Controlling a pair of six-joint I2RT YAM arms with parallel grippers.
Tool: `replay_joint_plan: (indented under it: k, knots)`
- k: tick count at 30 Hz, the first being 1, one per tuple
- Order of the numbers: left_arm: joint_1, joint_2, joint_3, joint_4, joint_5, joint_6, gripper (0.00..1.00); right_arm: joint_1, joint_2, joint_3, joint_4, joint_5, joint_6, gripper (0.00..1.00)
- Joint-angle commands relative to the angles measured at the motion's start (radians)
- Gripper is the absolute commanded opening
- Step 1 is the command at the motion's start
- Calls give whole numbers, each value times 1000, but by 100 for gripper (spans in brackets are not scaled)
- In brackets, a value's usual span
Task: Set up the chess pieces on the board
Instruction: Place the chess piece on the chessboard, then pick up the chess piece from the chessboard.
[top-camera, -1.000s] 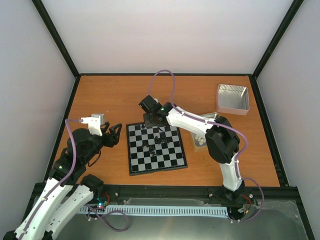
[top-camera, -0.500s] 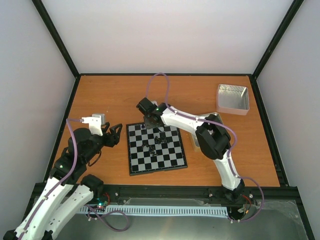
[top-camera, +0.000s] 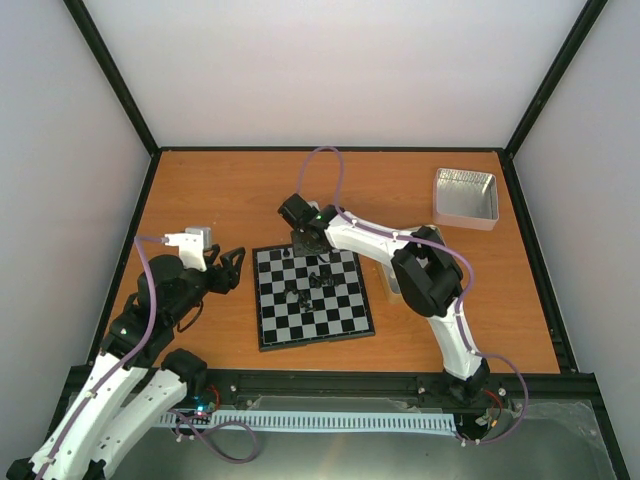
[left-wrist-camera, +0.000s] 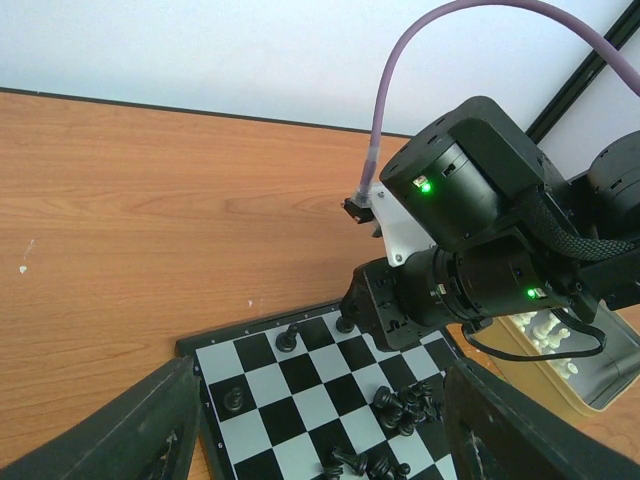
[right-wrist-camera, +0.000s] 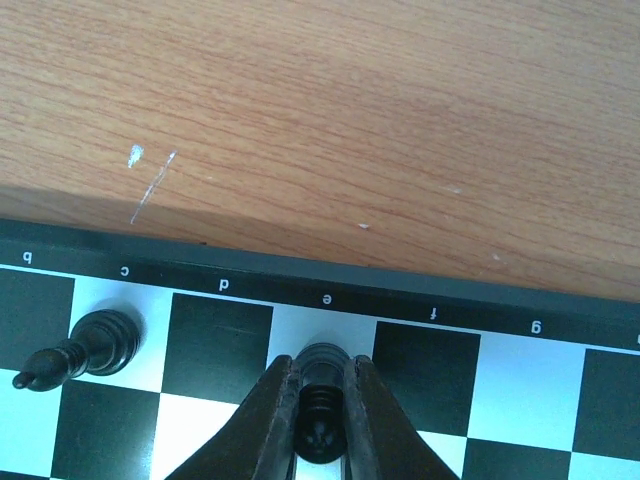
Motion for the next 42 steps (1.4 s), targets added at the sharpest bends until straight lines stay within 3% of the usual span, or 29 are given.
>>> replay_joint_plan:
  k: [1, 3, 9, 14, 25, 31, 42]
  knots:
    - [-6, 4, 6, 12, -8, -4, 68, -6, 16, -11, 21, -10, 5, 13]
    - [-6, 5, 4, 11, -8, -4, 68, -6, 14, -12, 20, -16, 6, 16]
    - [-6, 6, 5, 12, -8, -5, 68, -8, -45, -19, 21, -5, 14, 39]
    - [-6, 7, 4, 12, -6, -4, 68, -16, -159, -74, 34, 23, 17, 45]
    - [-6, 21, 6, 21, 25, 3, 68, -26, -546, -479, 94, 43, 33, 47]
    - [-6, -24, 36, -6, -31, -5, 68, -26, -681, -669, 115, -54, 30, 46]
    - [-6, -65, 7, 4, -74, -9, 68, -23, -674, -729, 186, -146, 47, 44]
